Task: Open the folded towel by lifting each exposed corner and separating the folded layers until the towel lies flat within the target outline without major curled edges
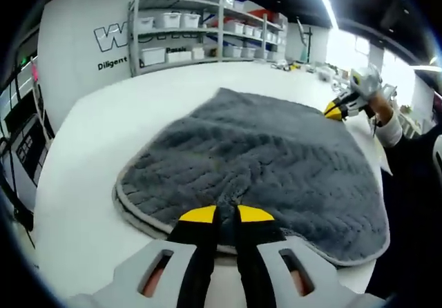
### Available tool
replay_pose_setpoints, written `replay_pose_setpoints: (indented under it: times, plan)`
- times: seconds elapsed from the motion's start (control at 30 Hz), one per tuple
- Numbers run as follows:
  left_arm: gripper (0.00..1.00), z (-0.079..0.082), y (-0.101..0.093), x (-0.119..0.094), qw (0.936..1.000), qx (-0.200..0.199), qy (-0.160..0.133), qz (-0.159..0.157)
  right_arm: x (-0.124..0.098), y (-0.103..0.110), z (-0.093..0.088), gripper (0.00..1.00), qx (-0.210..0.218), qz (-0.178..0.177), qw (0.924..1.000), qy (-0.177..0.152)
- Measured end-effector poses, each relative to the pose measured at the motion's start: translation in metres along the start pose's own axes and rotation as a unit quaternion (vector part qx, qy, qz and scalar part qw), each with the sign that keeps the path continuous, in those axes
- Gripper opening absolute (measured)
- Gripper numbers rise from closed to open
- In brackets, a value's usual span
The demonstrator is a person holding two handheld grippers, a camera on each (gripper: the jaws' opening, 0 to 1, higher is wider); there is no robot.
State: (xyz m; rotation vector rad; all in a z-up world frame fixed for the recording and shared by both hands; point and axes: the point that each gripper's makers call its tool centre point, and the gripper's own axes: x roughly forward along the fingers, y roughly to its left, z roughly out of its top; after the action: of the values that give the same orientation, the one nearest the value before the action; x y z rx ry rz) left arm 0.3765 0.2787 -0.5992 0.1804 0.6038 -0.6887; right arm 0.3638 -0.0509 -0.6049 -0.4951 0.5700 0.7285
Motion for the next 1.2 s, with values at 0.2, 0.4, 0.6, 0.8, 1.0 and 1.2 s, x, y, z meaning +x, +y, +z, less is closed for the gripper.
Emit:
replay_pose_setpoints:
  times: [0.2,0.4,0.6,0.8,1.0,1.2]
  plan:
    - [0.09,0.003,0.003,0.004,0.9999,-0.009,-0.007,0.004,-0.003,0.007,-0.002,0.00,-0.010,0.005,0.9999,0.007]
    - [0.09,0.005,0.005,0.006,0.9998,-0.014,-0.014,0.004,-0.006,0.011,-0.004,0.00,-0.022,0.009,0.9996,0.014]
    - [0.09,0.006,0.007,0.008,0.9997,-0.016,-0.018,0.007,-0.010,0.018,-0.006,0.00,-0.022,0.016,0.9995,0.019]
    - [0.09,0.007,0.006,0.009,0.9997,-0.010,-0.022,0.009,-0.014,0.021,-0.008,0.00,-0.026,0.015,0.9992,0.026]
    - [0.09,0.009,0.006,0.011,0.9996,-0.001,-0.026,0.010,-0.017,0.025,-0.010,0.00,-0.024,0.010,0.9992,0.030]
    - [0.09,0.011,0.008,0.013,0.9994,0.007,-0.029,0.014,-0.022,0.033,-0.011,0.00,-0.033,0.010,0.9987,0.037]
